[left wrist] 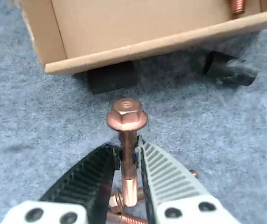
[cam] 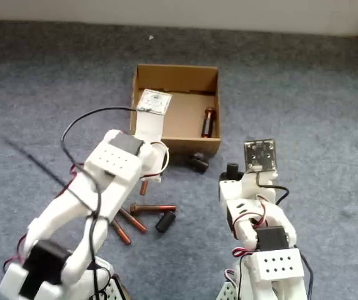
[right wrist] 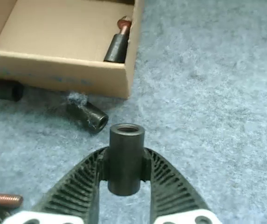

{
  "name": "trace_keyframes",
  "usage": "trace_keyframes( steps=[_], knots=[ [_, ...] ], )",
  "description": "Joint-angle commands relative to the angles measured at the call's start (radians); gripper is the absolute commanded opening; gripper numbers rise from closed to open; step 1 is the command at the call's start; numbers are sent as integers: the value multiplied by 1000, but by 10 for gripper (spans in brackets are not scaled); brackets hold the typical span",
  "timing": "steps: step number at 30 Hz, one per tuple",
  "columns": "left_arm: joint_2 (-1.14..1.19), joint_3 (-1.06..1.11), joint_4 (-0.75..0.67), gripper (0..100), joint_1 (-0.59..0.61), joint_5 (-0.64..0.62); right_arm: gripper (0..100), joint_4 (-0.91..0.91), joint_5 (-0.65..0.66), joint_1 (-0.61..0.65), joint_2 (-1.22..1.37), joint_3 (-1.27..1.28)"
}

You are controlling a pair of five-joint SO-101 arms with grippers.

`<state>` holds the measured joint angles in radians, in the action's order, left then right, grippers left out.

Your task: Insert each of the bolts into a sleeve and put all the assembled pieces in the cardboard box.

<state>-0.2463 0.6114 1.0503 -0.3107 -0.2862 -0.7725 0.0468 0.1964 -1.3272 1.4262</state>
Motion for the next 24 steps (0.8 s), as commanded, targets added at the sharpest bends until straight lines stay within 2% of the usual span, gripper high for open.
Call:
trace_keyframes(
  steps=[1,7,12,18,24],
  knots=[
    [-236,90,-74,5,-5,15,6,-5,-11,84,-22,-18],
    [-503,268,-186,5,-5,80,6,-8,-14,209,-22,-18],
    [-713,406,-276,5,-5,80,5,-8,-164,234,-45,-18],
    [-958,547,-351,5,-5,80,5,-10,-170,255,-266,-4],
    [-1202,638,-359,5,-5,80,5,-19,-143,321,-501,128]
  ],
)
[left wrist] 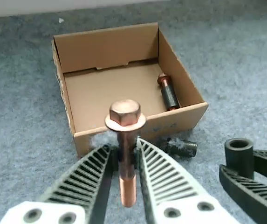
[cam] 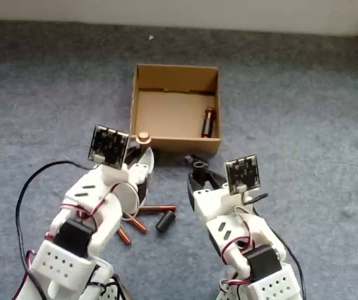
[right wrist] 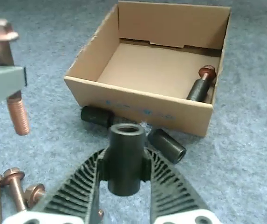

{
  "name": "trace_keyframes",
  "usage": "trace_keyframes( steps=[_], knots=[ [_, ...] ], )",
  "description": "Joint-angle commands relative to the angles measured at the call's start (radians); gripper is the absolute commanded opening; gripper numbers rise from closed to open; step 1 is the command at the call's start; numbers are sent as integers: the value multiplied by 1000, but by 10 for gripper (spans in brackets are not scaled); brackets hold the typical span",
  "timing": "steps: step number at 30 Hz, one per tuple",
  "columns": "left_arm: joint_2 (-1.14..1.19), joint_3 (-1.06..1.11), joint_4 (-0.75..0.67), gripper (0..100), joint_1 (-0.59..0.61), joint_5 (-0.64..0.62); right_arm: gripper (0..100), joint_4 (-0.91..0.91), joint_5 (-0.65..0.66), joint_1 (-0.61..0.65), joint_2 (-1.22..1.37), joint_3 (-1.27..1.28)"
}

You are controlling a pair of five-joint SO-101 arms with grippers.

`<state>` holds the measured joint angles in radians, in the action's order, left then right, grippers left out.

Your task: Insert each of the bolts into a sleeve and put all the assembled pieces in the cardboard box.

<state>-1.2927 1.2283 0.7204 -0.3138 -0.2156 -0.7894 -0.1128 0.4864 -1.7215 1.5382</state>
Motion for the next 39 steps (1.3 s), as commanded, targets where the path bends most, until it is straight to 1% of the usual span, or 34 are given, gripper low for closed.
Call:
trace_keyframes(
  steps=[1,3,10,12,15,18,20,23,28,33,36,39],
  knots=[
    [-196,33,-28,5,-2,8,5,-2,34,45,-122,30],
    [-280,59,-28,5,-2,6,5,-2,55,76,-114,45],
    [-549,131,-23,5,-5,5,5,-1,58,182,-113,54],
    [-541,131,-23,5,-8,3,5,5,58,211,-113,54],
    [-527,131,-25,5,-10,3,5,74,58,246,-113,84],
    [-529,116,-23,5,-10,3,5,223,61,265,-113,176],
    [-529,96,-21,5,-10,3,5,340,112,265,-110,249],
    [-529,82,-20,5,-10,3,5,404,149,265,-113,291],
    [-529,28,-9,5,-25,2,5,420,149,265,-113,286],
    [-526,-101,43,5,-128,2,5,420,149,265,-113,286],
    [-524,-101,46,5,-179,2,5,421,153,266,-113,286],
    [-524,-87,43,5,-185,2,5,421,155,294,-114,286]
  ],
)
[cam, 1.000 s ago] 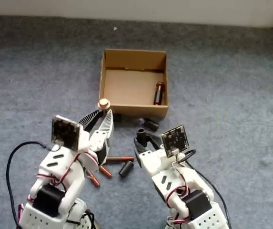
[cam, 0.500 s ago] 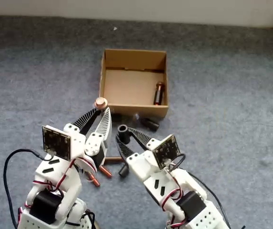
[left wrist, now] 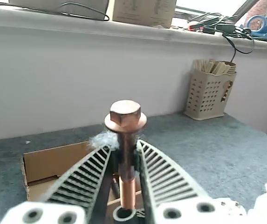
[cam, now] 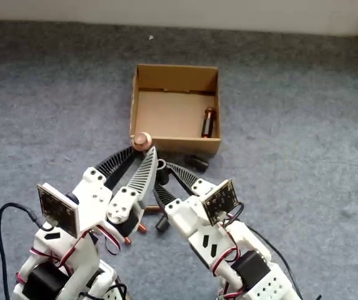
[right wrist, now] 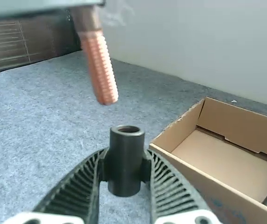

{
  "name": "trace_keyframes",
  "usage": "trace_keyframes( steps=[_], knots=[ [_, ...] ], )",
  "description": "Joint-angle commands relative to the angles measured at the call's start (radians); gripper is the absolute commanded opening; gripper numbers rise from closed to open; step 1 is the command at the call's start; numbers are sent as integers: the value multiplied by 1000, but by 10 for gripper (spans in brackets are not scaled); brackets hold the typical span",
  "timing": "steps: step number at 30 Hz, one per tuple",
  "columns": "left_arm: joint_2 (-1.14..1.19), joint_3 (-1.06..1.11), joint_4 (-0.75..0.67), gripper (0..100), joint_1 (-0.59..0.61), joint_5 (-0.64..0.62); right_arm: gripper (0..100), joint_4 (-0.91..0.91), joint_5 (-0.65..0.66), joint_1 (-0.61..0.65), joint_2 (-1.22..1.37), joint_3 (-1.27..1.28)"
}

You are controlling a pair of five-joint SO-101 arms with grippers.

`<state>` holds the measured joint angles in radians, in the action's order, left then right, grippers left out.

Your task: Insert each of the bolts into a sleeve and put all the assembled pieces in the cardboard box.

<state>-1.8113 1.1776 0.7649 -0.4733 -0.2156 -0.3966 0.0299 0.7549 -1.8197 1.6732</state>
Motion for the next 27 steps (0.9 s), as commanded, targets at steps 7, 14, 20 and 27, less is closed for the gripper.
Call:
trace_keyframes(
  steps=[7,14,20,27],
  knots=[
    [-4,-22,3,5,-25,2,5,67,12,21,-16,151],
    [-5,41,-2,5,-25,3,5,77,12,18,-16,151],
    [-5,64,-2,5,4,3,5,77,12,18,-16,151],
    [-5,65,5,5,44,3,5,77,14,16,-16,151]
  ],
)
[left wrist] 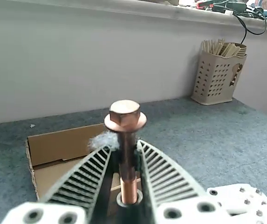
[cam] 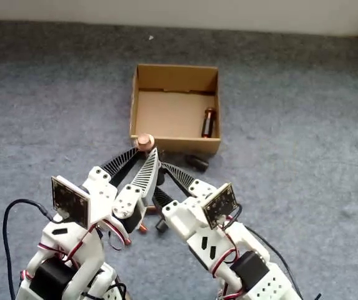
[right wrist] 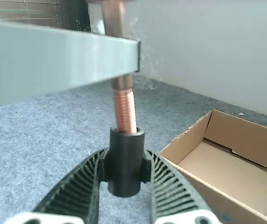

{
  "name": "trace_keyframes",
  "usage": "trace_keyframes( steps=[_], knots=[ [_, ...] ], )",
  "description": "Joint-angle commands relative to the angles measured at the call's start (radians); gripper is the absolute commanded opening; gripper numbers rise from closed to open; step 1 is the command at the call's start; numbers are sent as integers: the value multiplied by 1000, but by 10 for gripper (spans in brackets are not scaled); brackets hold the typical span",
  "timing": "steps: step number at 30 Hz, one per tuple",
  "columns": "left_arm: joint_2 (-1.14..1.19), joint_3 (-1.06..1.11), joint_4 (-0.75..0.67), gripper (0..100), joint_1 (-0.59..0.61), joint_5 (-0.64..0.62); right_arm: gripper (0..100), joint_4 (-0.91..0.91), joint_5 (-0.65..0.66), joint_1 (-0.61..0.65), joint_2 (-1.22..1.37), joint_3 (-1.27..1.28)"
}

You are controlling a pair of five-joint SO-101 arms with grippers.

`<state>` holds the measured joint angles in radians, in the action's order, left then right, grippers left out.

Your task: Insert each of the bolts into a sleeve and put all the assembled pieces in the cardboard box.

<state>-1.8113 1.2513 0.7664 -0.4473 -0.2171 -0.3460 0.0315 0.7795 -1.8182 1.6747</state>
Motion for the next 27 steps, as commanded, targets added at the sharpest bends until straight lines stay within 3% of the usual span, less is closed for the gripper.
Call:
trace_keyframes(
  steps=[1,9,15,27],
  knots=[
    [-5,-5,3,5,18,5,5,27,12,-8,-18,150],
    [-5,13,40,16,7,9,5,27,12,-8,-18,150],
    [-4,19,92,168,1,8,5,27,12,-10,-18,150],
    [-4,18,103,168,12,11,5,27,12,-10,-18,150]
  ],
)
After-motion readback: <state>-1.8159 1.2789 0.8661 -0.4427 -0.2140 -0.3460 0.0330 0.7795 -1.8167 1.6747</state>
